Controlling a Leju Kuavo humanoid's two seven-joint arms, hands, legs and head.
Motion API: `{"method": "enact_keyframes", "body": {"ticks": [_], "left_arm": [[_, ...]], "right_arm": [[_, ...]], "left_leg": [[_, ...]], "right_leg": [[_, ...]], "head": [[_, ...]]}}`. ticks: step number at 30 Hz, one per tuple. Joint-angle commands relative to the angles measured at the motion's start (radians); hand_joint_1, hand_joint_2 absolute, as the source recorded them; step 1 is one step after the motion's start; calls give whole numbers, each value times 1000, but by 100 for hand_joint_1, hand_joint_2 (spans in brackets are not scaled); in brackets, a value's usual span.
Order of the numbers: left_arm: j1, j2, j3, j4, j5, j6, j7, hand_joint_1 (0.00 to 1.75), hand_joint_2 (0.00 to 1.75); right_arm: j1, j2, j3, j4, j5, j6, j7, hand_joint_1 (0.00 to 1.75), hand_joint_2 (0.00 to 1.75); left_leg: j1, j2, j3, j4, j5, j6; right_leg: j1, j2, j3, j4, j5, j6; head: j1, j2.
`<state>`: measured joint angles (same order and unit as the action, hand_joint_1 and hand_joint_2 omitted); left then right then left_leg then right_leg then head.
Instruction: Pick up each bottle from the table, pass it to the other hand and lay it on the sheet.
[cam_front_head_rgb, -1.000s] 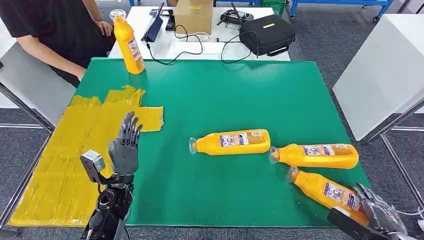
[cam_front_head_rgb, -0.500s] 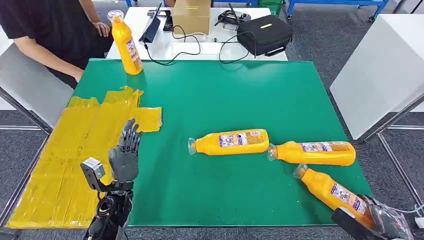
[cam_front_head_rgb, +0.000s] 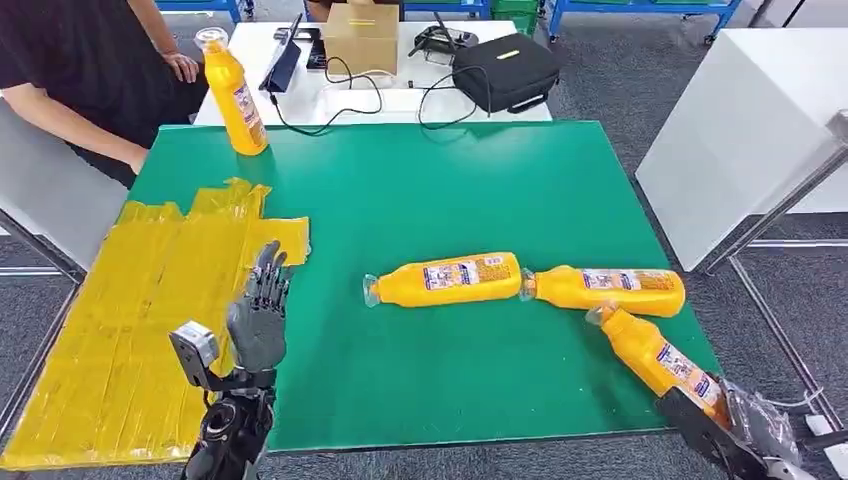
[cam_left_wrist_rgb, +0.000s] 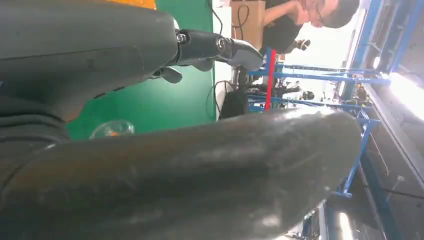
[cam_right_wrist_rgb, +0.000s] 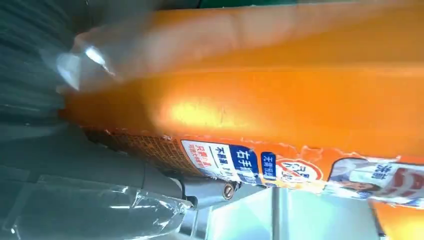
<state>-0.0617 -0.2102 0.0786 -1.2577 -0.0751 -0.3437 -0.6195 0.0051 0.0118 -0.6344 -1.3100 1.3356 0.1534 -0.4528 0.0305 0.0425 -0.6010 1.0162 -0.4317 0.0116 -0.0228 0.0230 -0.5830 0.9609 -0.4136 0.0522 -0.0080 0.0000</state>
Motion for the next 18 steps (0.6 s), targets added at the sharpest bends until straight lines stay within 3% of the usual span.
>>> {"method": "enact_keyframes", "body": {"ticks": [1, 9, 13, 15, 16, 18], "left_arm": [[24, -3, -14, -23, -5, 3, 7, 0, 0], [-14, 3, -6, 31, -1, 13, 9, 0, 0], [-86, 14, -15, 102, 90, -70, 26, 0, 0], [-104, 10, -35, 86, 105, -72, 33, 0, 0], [-103, 15, -46, 63, 126, -73, 50, 0, 175], [-104, 17, -53, 50, 144, -65, 68, 0, 175]], "right_arm": [[-16, 60, 36, 37, -8, 25, -7, 175, 175], [-98, 136, 111, -113, -224, 119, -97, 175, 175], [-201, 208, 211, -212, -369, 188, -56, 175, 175], [-220, 220, 298, -256, -381, 205, -10, 175, 175], [-226, 220, 350, -272, -396, 204, 5, 175, 175], [-240, 215, 399, -272, -407, 201, 35, 175, 175]], "left_leg": [[1, -1, -2, -1, 2, 0], [2, 3, -4, 0, 4, -4], [0, -2, -10, 0, 11, -1], [-1, -10, -17, 0, 16, -2], [-1, -14, -23, 1, 19, -2], [-1, -17, -25, 2, 20, -1]], "right_leg": [[1, 0, -3, 0, 2, -3], [2, 4, -5, 1, 4, -4], [1, 0, -12, 3, 8, -6], [0, -6, -19, 6, 8, -4], [0, -11, -22, 6, 9, -3], [0, -14, -24, 8, 7, -4]], "head": [[0, 0], [0, 0], [0, 0], [-1, 0], [-1, 0], [0, 0]]}}
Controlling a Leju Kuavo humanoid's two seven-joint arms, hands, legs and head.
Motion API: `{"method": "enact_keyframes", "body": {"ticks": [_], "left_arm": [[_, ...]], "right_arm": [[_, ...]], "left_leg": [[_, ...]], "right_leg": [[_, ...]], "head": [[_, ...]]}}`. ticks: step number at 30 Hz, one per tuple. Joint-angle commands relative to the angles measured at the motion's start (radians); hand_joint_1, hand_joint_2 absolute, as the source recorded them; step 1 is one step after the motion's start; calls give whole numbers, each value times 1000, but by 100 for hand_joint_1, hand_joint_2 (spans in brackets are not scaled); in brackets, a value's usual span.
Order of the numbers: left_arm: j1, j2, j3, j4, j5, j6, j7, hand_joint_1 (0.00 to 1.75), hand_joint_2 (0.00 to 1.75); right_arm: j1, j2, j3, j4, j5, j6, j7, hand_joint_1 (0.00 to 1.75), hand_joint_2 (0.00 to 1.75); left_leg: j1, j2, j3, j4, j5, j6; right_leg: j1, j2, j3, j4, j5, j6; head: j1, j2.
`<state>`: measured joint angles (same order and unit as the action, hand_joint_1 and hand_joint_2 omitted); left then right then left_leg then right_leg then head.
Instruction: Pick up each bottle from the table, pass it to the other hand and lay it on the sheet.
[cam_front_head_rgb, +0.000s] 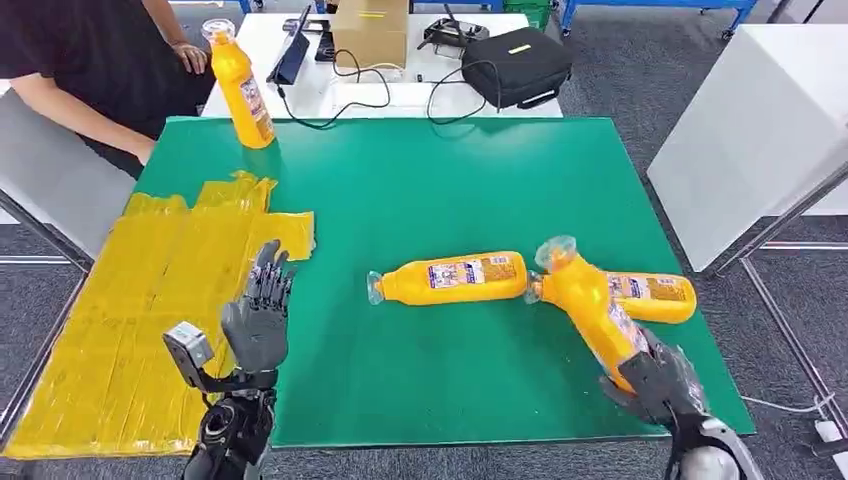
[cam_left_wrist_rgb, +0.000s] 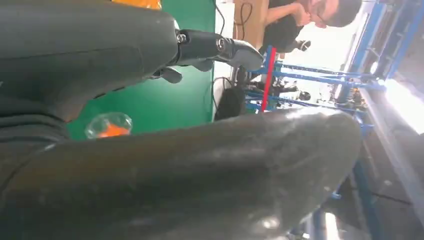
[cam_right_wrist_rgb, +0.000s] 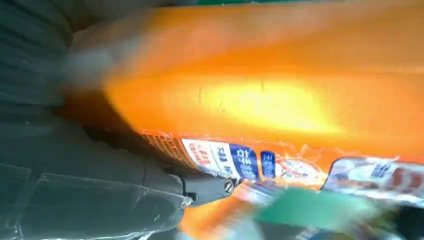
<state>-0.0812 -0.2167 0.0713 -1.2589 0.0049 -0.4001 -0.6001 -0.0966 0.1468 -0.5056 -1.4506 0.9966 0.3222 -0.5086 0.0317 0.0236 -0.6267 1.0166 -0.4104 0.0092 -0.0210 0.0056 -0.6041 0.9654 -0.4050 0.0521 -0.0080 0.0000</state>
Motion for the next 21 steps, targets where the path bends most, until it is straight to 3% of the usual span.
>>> {"method": "enact_keyframes", "body": {"ticks": [1, 6, 12, 19, 21], "left_arm": [[-88, 29, -55, 51, 73, -4, 55, 0, 175], [-108, 43, -71, 83, 99, -4, 58, 0, 175], [-248, 47, -106, 297, 171, -49, 41, 0, 175], [-336, 14, -164, 473, 210, -82, 50, 0, 175], [-329, 6, -164, 478, 227, -81, 50, 0, 175]], "right_arm": [[-143, 70, 294, -128, -84, 22, 115, 175, 175], [-144, 31, 325, -108, -129, -4, 116, 175, 175], [-301, 50, 541, 106, -203, -94, 170, 175, 175], [-462, 166, 693, 499, -346, -282, 187, 175, 175], [-470, 202, 742, 609, -400, -365, 160, 175, 175]], "left_leg": [[-1, -1, -1, 0, -1, 1], [-2, -6, 1, -1, -2, 1], [-2, -6, -6, 0, 0, 1], [-2, -5, 0, -2, 0, 0], [-1, -7, -5, -1, 2, -1]], "right_leg": [[-1, 1, -2, 1, 0, -2], [-1, -3, 1, 2, -3, -3], [-2, -3, -6, 1, 0, -2], [-2, -1, -3, 3, -1, -5], [-1, -4, -6, 4, 0, -2]], "head": [[0, 0], [0, 0], [0, 0], [0, 0], [0, 0]]}}
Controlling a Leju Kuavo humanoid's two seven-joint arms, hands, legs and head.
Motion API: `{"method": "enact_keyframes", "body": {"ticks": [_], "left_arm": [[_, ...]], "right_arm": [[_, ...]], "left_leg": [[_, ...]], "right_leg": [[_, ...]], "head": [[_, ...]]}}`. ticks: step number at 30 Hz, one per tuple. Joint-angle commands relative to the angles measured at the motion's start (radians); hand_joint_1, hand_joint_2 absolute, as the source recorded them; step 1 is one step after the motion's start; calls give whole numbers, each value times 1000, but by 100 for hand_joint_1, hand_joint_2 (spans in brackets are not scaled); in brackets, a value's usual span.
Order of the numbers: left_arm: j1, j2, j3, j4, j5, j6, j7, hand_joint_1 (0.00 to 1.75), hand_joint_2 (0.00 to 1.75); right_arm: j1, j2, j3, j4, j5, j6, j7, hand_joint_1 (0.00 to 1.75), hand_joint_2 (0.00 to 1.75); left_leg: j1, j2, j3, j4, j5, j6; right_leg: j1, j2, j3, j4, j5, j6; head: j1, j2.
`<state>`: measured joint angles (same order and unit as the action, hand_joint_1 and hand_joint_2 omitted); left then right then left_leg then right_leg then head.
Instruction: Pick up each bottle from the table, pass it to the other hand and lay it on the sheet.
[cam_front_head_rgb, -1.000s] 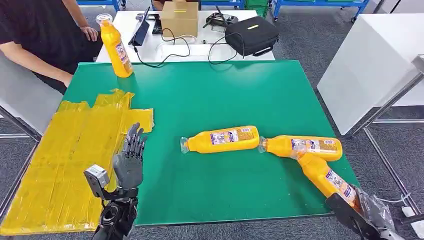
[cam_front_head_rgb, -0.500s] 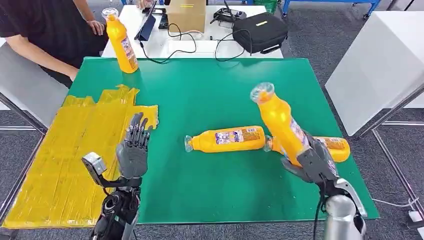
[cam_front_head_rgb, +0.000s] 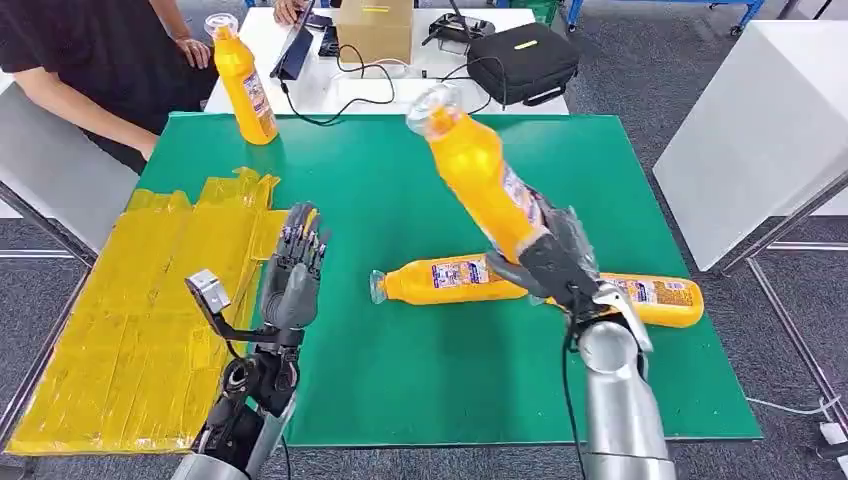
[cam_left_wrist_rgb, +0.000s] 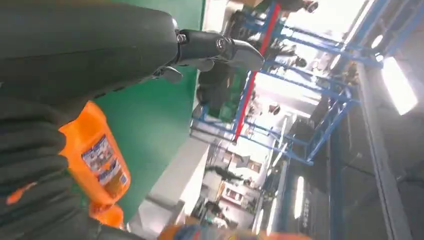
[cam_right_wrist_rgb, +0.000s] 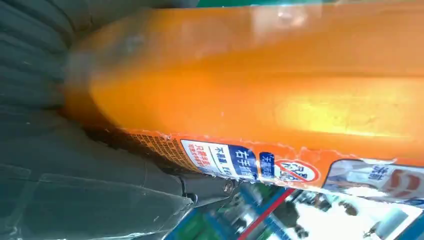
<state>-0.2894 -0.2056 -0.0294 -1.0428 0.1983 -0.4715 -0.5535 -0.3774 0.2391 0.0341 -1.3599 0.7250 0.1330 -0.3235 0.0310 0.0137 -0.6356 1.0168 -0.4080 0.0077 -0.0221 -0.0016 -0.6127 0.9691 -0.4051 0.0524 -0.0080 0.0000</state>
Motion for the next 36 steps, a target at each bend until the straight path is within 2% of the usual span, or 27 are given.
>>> {"method": "enact_keyframes", "body": {"ticks": [1, 3, 5, 8, 9, 12, 15, 20, 22, 29, 32, 34, 36], "left_arm": [[-113, -6, -56, 257, 56, -18, 16, 0, 175], [-104, -2, -47, 252, 74, -21, 29, 0, 175], [-95, 3, -33, 222, 80, -23, 41, 0, 175], [-71, -2, -28, 154, 70, -21, 57, 0, 175], [-64, -5, -26, 140, 70, -18, 65, 0, 175], [-46, -16, -26, 109, 71, -7, 99, 0, 175], [-46, -16, -26, 109, 71, -7, 100, 0, 175], [-33, -15, -14, 86, 65, 6, 101, 0, 175], [-25, -16, -10, 67, 63, 8, 104, 0, 175], [-21, -16, -4, 46, 53, 18, 115, 0, 175], [-2, -17, -2, 21, 37, 18, 118, 0, 175], [-36, -18, -5, 72, 30, 10, 118, 0, 175], [-70, -23, -8, 128, 23, 3, 101, 0, 175]], "right_arm": [[-192, 110, 285, 568, -157, -212, -27, 175, 175], [-189, 110, 433, 624, -300, -268, -40, 175, 175], [-189, 110, 659, 673, -472, -384, -15, 175, 175], [-205, 110, 780, 689, -570, -401, 31, 175, 175], [-208, 110, 799, 695, -586, -413, 30, 175, 175], [-203, 110, 902, 734, -680, -416, 32, 175, 175], [-202, 110, 913, 737, -689, -423, 29, 175, 175], [-159, 110, 1040, 761, -781, -427, 37, 175, 175], [-151, 110, 1075, 761, -792, -429, 54, 175, 175], [-160, 110, 1102, 767, -806, -432, 74, 175, 175], [-160, 110, 1117, 779, -797, -443, 90, 175, 175], [-172, 110, 1121, 791, -789, -446, 108, 175, 175], [-178, 110, 1124, 798, -780, -458, 114, 175, 175]], "left_leg": [[-1, 3, 6, -1, -1, 1], [-1, 6, 8, -3, -2, 0], [-1, 9, 10, -3, -3, 1], [-1, 6, 9, -1, -4, 1], [0, 4, 4, -1, -2, 0], [0, 2, 5, 0, -3, 1], [-1, 1, 6, 0, -3, 1], [-1, -3, 1, -1, -1, 0], [-1, -2, 4, -2, -3, 0], [-1, -7, 7, -1, -4, 1], [0, -3, -1, -1, -1, 0], [-1, -4, 3, -1, -2, 1], [0, -5, -2, -1, 0, 0]], "right_leg": [[-1, 4, 3, 0, -1, -3], [0, 7, 4, -1, -1, -3], [-1, 9, 5, -1, -1, -4], [-1, 7, 4, 2, -3, -5], [0, 5, 1, 1, -2, -4], [0, 2, 2, 2, -4, -4], [0, 2, 3, 2, -4, -5], [-1, -3, 0, 0, -4, -4], [-1, -2, 3, 0, -5, -5], [-1, -5, 5, 3, -8, -7], [0, -2, -2, 0, -3, -4], [-1, -3, 2, 1, -5, -5], [0, -5, -3, 1, -3, -4]], "head": [[0, 0], [0, 0], [0, 0], [0, 0], [0, 0], [0, 0], [0, 0], [0, 0], [0, 0], [0, 0], [0, 0], [0, 0], [0, 0]]}}
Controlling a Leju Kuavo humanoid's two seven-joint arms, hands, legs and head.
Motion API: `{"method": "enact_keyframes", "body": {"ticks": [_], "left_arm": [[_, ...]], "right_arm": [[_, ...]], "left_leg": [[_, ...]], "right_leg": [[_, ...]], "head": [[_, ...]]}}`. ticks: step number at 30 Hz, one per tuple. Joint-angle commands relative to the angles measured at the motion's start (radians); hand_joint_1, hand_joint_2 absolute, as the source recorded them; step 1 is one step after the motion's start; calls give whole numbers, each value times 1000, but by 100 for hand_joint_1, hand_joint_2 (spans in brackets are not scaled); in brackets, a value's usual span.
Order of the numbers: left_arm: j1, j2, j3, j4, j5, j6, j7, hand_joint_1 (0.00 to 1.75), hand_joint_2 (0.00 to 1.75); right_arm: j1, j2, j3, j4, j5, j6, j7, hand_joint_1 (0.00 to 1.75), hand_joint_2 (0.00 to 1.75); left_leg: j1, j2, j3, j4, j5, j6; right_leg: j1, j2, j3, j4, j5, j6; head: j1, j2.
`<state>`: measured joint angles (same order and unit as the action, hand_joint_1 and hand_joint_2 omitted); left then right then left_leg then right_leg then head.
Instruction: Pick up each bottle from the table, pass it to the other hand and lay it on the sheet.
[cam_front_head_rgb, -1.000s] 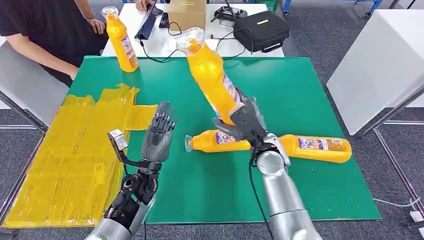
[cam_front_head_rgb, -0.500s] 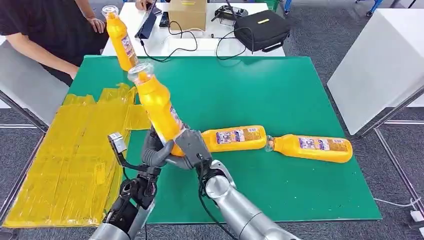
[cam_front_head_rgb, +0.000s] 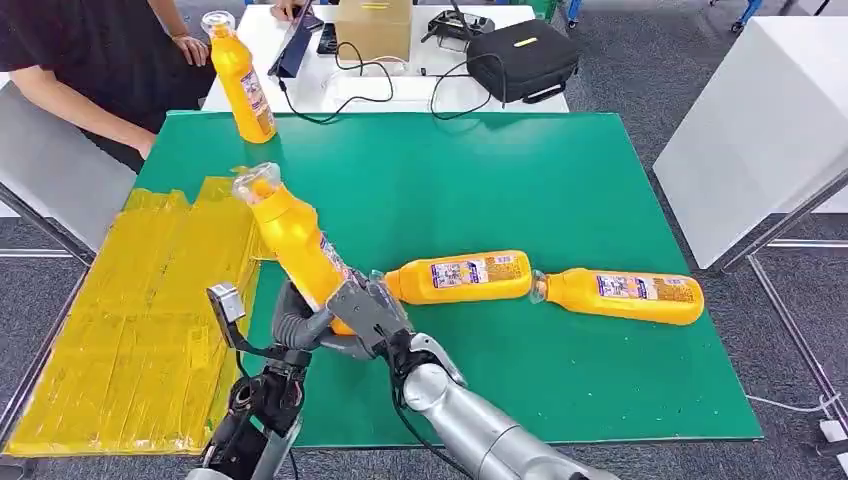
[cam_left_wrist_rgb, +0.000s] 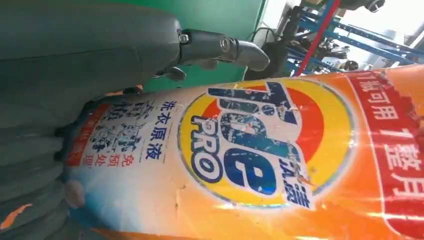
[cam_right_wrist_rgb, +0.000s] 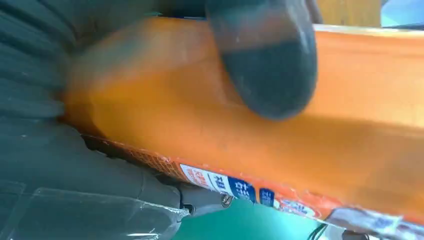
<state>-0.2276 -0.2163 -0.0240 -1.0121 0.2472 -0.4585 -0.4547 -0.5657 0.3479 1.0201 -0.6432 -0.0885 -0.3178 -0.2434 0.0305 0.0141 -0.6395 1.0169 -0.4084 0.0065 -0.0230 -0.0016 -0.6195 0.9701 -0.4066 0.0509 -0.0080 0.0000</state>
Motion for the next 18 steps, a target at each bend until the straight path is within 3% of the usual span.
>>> {"method": "enact_keyframes", "body": {"ticks": [1, 5, 6, 7, 8, 13, 18], "left_arm": [[-136, -14, -14, 106, -28, -17, -5, 0, 175], [-129, -16, -8, 103, -25, -18, -15, 0, 175], [-125, -15, -7, 99, -25, -20, -16, 10, 175], [-114, -15, 0, 81, -23, -22, -18, 105, 175], [-97, -12, 7, 51, -23, -26, -18, 175, 175], [-76, -17, 22, 7, -33, -27, -7, 175, 175], [-76, -17, 22, 7, -33, -27, -7, 175, 175]], "right_arm": [[11, 1, 138, 82, 34, -6, 35, 175, 175], [12, 1, 147, 79, 39, -1, 37, 175, 175], [14, 1, 148, 77, 40, -3, 38, 175, 175], [13, 1, 157, 70, 45, 4, 42, 175, 175], [12, 1, 165, 58, 50, 0, 55, 175, 175], [13, 1, 170, 64, 60, 2, 50, 175, 175], [13, 1, 170, 64, 60, 2, 50, 175, 175]], "left_leg": [[0, -7, 5, 0, -1, 1], [0, -8, 5, -1, -1, 2], [0, -6, 3, -1, 0, 1], [0, -7, 7, -1, -2, 2], [0, -4, 2, -1, 0, 1], [0, -5, 6, -1, -2, 2], [1, -4, 1, 0, 0, 1]], "right_leg": [[1, -6, 7, 1, -3, -3], [0, -7, 7, 0, -3, -4], [1, -6, 5, 0, -2, -2], [0, -6, 8, 0, -4, -4], [1, -4, 3, 0, -1, -2], [0, -4, 7, 0, -4, -3], [1, -3, 2, -1, -1, -2]], "head": [[0, 0], [0, 0], [0, 0], [0, 0], [0, 0], [0, 0], [0, 0]]}}
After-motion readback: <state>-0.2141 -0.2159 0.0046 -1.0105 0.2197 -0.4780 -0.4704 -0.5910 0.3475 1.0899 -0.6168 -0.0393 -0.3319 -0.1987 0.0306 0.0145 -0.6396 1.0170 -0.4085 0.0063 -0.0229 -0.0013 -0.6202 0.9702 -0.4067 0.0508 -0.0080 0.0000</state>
